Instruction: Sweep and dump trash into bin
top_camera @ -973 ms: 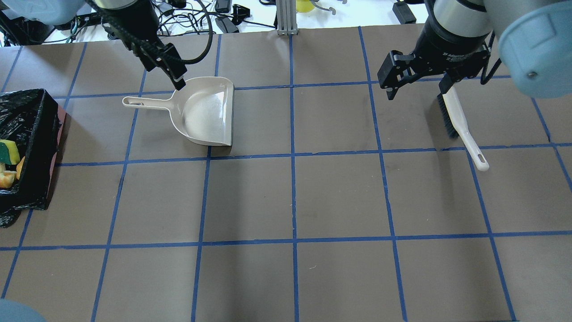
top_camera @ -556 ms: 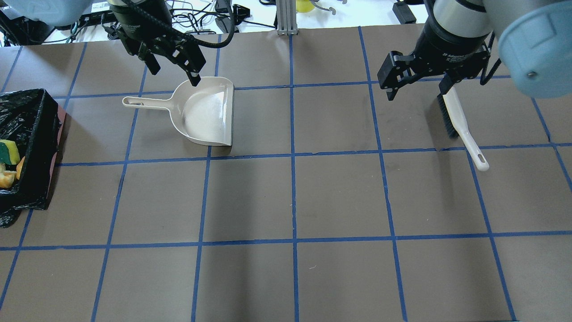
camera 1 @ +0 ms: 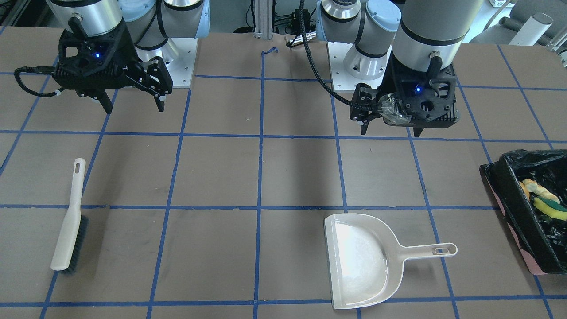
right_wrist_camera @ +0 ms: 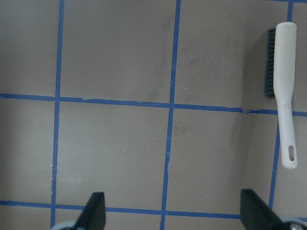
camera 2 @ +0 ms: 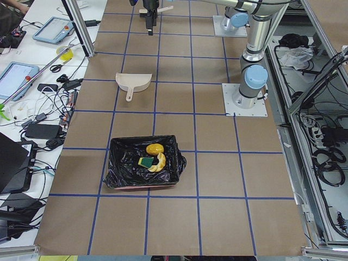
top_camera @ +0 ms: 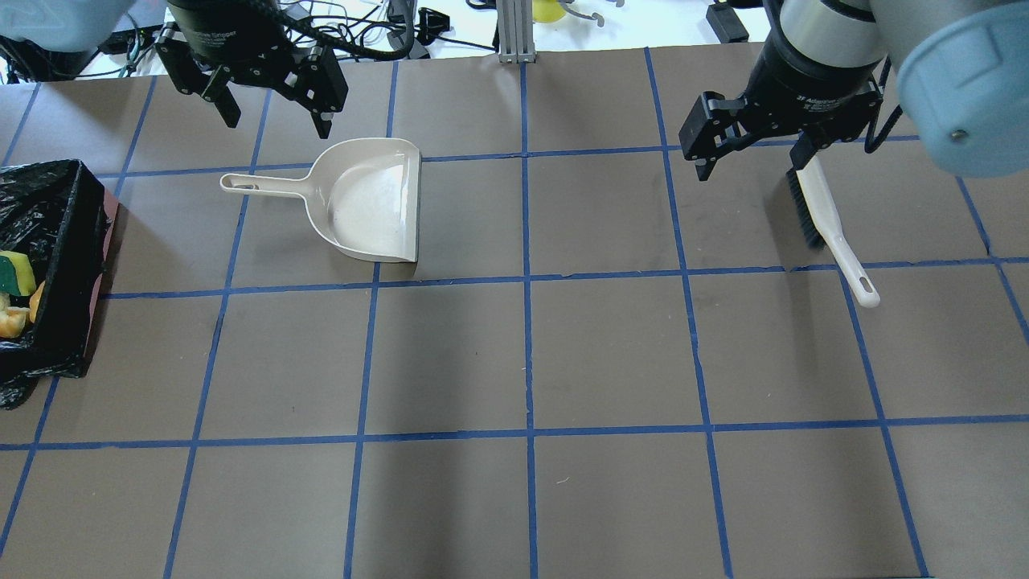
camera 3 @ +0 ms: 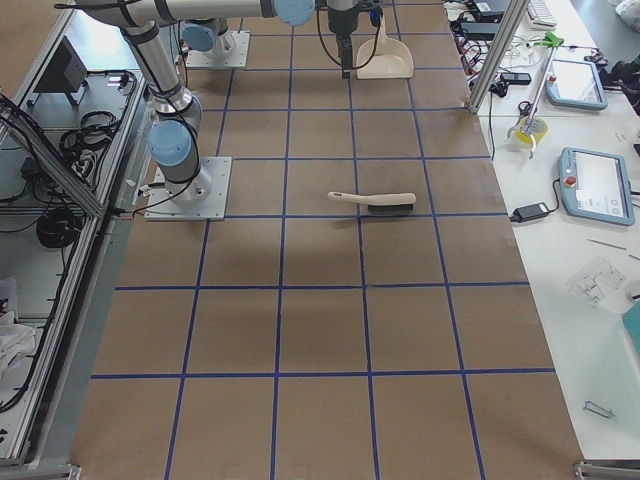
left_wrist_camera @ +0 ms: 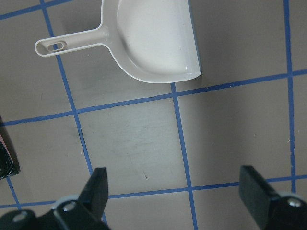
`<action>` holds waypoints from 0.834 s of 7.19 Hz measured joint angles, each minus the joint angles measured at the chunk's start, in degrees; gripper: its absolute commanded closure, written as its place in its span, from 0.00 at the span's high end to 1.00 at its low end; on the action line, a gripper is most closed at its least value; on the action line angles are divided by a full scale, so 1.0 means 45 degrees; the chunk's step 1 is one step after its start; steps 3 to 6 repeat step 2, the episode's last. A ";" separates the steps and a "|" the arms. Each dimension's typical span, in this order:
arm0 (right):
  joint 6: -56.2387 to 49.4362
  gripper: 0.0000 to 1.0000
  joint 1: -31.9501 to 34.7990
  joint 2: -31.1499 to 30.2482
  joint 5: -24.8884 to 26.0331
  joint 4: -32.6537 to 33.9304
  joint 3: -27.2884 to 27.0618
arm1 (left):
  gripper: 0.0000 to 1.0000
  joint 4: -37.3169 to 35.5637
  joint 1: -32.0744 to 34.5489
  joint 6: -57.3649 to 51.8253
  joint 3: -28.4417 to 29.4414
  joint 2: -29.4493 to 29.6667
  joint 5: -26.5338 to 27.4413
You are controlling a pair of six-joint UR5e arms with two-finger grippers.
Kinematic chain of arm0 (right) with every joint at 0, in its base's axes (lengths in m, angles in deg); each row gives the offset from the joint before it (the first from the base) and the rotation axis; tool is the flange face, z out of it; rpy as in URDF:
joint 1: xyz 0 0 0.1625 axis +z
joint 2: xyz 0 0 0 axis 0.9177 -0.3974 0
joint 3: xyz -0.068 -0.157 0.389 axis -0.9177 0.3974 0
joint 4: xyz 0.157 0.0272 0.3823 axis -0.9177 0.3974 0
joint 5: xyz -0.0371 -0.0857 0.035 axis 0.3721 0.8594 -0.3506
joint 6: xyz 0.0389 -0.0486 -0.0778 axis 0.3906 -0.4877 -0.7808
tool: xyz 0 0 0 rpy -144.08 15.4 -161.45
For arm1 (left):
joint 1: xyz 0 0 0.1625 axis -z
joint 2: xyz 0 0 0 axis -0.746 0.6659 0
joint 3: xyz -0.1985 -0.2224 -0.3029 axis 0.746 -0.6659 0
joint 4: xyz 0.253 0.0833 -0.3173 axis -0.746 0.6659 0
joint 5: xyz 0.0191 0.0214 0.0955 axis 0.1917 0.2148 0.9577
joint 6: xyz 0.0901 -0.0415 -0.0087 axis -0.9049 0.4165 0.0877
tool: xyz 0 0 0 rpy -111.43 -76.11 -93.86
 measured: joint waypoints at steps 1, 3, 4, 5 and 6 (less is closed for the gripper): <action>0.0000 1.00 0.0000 0.0000 0.0002 0.0003 0.0000 | 0.99 -0.0019 -0.0043 -0.0079 -0.0028 -0.0097 -0.0704; 0.0000 1.00 0.0000 0.0000 -0.0002 0.0000 0.0000 | 1.00 -0.0026 -0.0077 -0.0335 -0.0128 -0.0142 -0.1268; 0.0000 1.00 0.0000 0.0000 -0.0002 0.0000 0.0000 | 1.00 -0.0026 -0.0077 -0.0335 -0.0128 -0.0142 -0.1268; 0.0000 1.00 0.0000 0.0000 -0.0002 0.0000 0.0000 | 1.00 -0.0026 -0.0077 -0.0335 -0.0128 -0.0142 -0.1268; 0.0000 1.00 0.0000 0.0000 -0.0002 0.0000 0.0000 | 1.00 -0.0026 -0.0077 -0.0335 -0.0128 -0.0142 -0.1268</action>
